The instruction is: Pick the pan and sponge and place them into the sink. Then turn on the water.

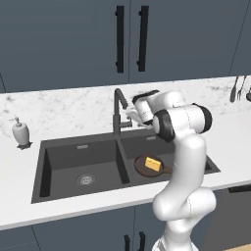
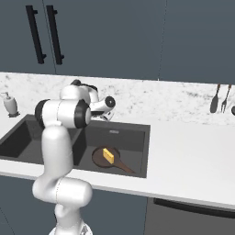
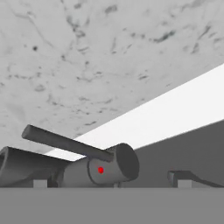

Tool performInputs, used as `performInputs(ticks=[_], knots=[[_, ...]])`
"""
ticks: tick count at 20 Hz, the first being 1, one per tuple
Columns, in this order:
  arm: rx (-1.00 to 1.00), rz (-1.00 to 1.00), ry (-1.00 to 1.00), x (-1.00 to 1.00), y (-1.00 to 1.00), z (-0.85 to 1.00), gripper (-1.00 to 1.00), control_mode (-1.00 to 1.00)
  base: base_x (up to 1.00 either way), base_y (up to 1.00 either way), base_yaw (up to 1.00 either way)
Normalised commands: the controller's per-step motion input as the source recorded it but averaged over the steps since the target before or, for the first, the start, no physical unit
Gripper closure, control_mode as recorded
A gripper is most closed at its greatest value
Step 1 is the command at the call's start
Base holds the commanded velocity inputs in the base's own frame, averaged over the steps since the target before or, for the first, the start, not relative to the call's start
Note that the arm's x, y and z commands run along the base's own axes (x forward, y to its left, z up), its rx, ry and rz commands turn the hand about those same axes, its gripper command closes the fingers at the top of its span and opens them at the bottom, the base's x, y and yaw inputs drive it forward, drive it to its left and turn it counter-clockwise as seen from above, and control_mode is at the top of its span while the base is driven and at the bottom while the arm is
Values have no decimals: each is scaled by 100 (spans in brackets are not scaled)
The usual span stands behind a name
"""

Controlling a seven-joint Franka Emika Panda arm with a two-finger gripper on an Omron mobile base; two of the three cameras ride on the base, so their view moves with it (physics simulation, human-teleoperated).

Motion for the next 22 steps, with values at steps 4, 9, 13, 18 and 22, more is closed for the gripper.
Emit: performInputs(ticks=[4, 9, 13, 18, 22], knots=[[0, 0, 0, 22, 9, -24, -100, -100, 0, 0, 0], [0, 0, 0, 21, 4, -20, -100, -100, 0, 0, 0], [0, 0, 0, 23, 4, -18, -100, -100, 0, 0, 0], [1, 0, 0, 13, 8, -19, -100, -100, 0, 0, 0], [0, 0, 0, 1, 16, -21, 100, -100, 0, 0, 0]])
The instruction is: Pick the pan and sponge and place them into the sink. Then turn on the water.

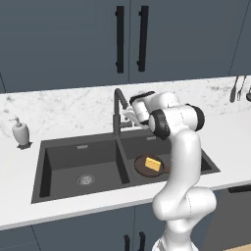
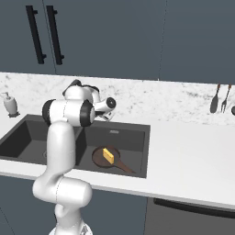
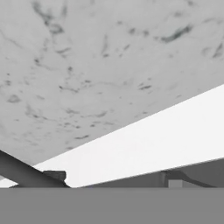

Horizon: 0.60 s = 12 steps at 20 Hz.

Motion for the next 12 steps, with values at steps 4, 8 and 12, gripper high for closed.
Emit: performInputs(ticks=[4, 8, 12], knots=[[0, 0, 0, 0, 0, 0, 100, -100, 0, 0, 0], [0, 0, 0, 0, 0, 0, 100, -100, 0, 0, 0], [9, 0, 0, 1, 0, -8, 100, -100, 0, 0, 0]])
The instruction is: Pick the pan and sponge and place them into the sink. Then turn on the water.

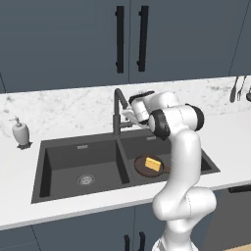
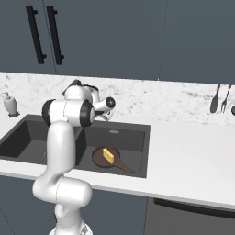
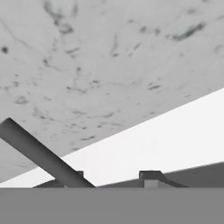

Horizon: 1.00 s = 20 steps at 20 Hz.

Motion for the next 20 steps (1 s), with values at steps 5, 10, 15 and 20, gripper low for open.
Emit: performInputs(ticks=[5, 10, 15, 20], knots=[[31, -1, -3, 0, -1, -10, 100, -100, 0, 0, 0], [36, -7, 0, 0, -5, -1, 100, -100, 0, 0, 0], [25, -15, 2, 0, -1, 0, 100, -100, 0, 0, 0], [14, -16, 5, 0, -4, -1, 100, -100, 0, 0, 0]])
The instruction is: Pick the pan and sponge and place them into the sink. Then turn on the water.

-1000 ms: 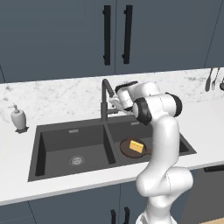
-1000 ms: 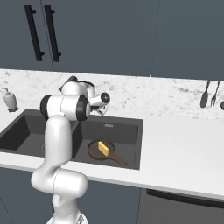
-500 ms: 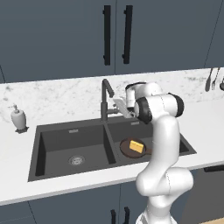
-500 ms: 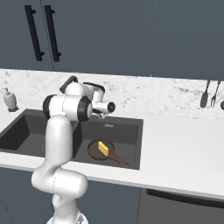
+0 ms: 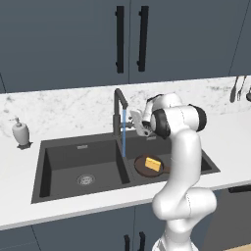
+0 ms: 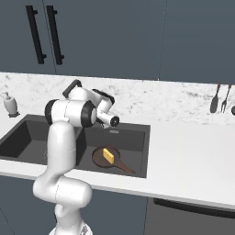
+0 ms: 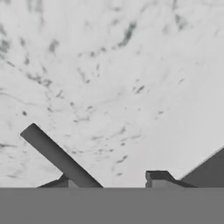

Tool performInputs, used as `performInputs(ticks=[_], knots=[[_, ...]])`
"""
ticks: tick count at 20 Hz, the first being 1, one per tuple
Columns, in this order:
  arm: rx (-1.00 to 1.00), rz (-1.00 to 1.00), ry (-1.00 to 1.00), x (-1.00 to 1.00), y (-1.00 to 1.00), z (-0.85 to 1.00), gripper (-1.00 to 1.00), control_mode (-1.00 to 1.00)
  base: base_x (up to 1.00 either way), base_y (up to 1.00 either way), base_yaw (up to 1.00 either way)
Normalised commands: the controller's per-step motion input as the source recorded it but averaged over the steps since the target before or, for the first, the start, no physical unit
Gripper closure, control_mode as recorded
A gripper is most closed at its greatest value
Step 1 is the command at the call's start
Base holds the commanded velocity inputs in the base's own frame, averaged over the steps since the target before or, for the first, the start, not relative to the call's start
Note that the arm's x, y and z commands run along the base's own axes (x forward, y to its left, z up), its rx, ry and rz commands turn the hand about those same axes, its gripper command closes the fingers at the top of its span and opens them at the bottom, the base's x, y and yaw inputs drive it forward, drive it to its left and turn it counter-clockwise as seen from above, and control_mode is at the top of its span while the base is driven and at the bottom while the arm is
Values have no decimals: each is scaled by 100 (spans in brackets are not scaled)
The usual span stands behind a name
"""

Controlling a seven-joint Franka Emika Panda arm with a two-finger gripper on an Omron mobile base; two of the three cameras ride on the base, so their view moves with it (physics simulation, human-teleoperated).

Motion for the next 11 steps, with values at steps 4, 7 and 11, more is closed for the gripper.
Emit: performInputs(ticks=[4, 7, 11], knots=[[3, -11, 5, 0, -1, -8, 100, -100, 0, 0, 0], [0, -2, 2, 0, 0, -7, 100, -100, 0, 0, 0], [0, 0, 0, 0, 0, 0, 100, -100, 0, 0, 0]])
